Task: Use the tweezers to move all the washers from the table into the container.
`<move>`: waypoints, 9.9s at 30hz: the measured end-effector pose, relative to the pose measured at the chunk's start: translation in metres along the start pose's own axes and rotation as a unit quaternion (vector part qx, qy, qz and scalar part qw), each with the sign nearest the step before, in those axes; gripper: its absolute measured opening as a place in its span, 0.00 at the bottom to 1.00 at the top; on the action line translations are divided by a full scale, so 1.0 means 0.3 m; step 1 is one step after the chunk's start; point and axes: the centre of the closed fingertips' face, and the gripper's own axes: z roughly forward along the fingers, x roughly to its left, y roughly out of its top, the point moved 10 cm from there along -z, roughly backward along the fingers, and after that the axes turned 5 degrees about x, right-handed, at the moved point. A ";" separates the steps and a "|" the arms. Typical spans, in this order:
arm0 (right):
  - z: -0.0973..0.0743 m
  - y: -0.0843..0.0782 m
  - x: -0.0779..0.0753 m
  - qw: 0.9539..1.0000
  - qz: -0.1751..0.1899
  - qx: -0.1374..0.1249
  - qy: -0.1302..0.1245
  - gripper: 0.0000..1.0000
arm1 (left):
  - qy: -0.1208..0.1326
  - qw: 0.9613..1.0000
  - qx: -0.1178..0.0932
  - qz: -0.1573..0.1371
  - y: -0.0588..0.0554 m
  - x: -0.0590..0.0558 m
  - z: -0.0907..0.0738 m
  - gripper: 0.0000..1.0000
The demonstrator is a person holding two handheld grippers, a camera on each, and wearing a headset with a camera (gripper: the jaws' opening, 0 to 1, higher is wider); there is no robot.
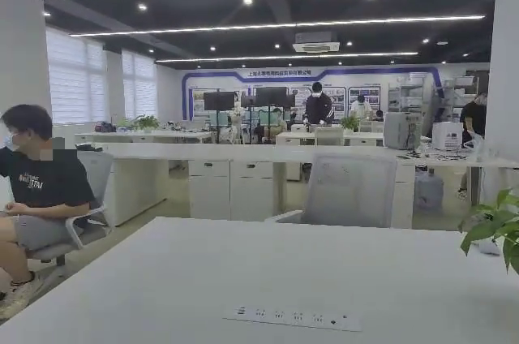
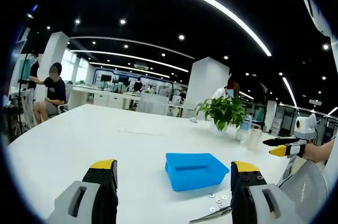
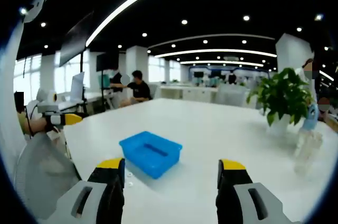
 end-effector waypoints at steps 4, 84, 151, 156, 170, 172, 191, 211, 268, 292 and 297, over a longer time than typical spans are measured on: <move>0.000 0.000 0.003 1.000 -0.001 0.000 0.000 0.69 | -0.002 1.000 -0.005 -0.002 0.000 0.003 -0.001 0.89; 0.001 0.074 0.030 0.997 -0.041 0.064 0.032 0.54 | -0.072 0.990 0.117 -0.015 -0.015 0.039 0.000 0.74; 0.422 -0.140 0.345 0.847 -0.292 0.301 0.328 0.10 | -0.344 0.755 0.381 0.408 -0.169 -0.090 0.236 0.00; 0.410 -0.127 0.344 0.847 -0.295 0.290 0.333 0.08 | -0.359 0.760 0.365 0.400 -0.104 -0.117 0.204 0.00; 0.409 -0.094 0.373 0.856 -0.274 0.252 0.358 0.06 | -0.388 0.756 0.327 0.412 0.044 -0.221 0.179 0.00; 0.414 -0.090 0.376 0.860 -0.266 0.246 0.359 0.06 | -0.392 0.758 0.323 0.408 0.058 -0.225 0.180 0.00; 0.479 -0.072 0.391 0.887 -0.218 0.210 0.349 0.07 | -0.378 0.749 0.327 0.435 0.105 -0.217 0.214 0.00; 0.481 0.004 0.389 0.881 -0.169 0.226 0.380 0.05 | -0.410 0.726 0.398 0.383 0.111 -0.226 0.313 0.00; 0.435 -0.092 0.275 0.928 0.164 0.176 0.286 0.02 | -0.279 0.916 0.259 0.129 0.093 -0.084 0.206 0.11; 0.407 0.141 0.055 0.954 0.201 0.085 0.206 0.02 | -0.110 0.986 0.085 0.089 0.011 -0.081 0.069 0.97; 0.428 0.166 0.036 0.968 0.162 0.089 0.172 0.02 | -0.076 0.991 0.066 0.088 0.021 -0.049 0.057 0.99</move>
